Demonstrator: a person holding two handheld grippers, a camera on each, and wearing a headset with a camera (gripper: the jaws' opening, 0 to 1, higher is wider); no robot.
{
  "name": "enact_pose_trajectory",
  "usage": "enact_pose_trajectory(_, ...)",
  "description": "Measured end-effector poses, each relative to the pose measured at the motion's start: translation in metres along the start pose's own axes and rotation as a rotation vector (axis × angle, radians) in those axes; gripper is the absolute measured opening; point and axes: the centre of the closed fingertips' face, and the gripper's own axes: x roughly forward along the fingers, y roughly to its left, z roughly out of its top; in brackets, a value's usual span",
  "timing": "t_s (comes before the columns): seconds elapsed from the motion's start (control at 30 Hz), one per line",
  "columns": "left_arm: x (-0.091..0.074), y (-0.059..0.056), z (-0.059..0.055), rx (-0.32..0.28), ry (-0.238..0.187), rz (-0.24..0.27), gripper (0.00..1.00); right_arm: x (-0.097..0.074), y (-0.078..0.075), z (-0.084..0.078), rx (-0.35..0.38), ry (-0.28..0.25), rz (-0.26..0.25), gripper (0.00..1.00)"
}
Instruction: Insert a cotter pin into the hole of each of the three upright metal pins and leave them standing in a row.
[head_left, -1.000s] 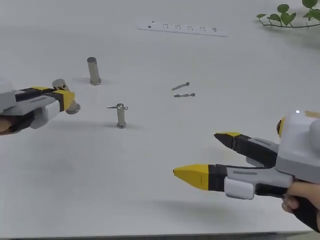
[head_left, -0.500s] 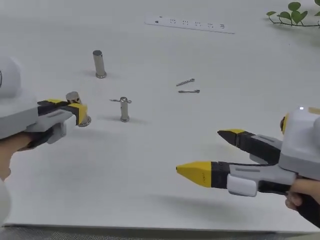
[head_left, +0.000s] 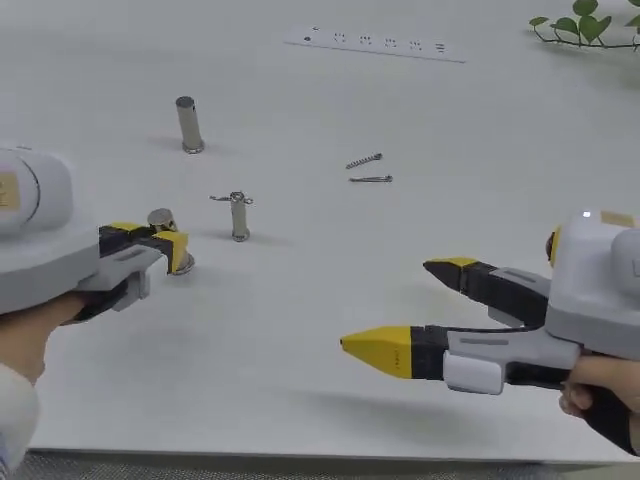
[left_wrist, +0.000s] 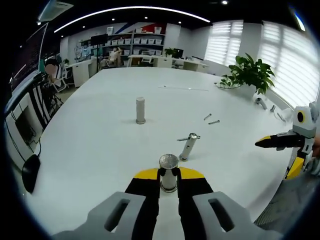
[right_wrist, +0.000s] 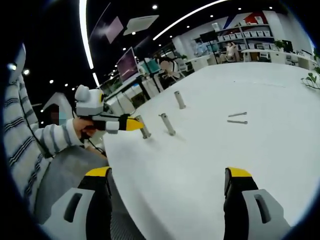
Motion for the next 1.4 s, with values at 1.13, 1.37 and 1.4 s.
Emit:
enact_pose_trajectory(1.13, -0.001, -0.006, -0.012, 0.032, 0.005, 0.033, 0.12, -0.001, -0.002, -0.003, -0.013, 0.01, 0.005, 0.94)
enact_pose_trajectory(1.37, -0.001, -0.007, -0.012, 0.022, -0.001, 0.026, 0.12, 0.0, -0.001, -0.001, -0.019, 0.008, 0.007, 0.94)
enact_pose_trajectory(1.4, -0.001, -0.007, -0.011, 0.016, -0.004, 0.023, 0.12, -0.001, -0.001, -0.001, -0.021, 0.008, 0.007, 0.94)
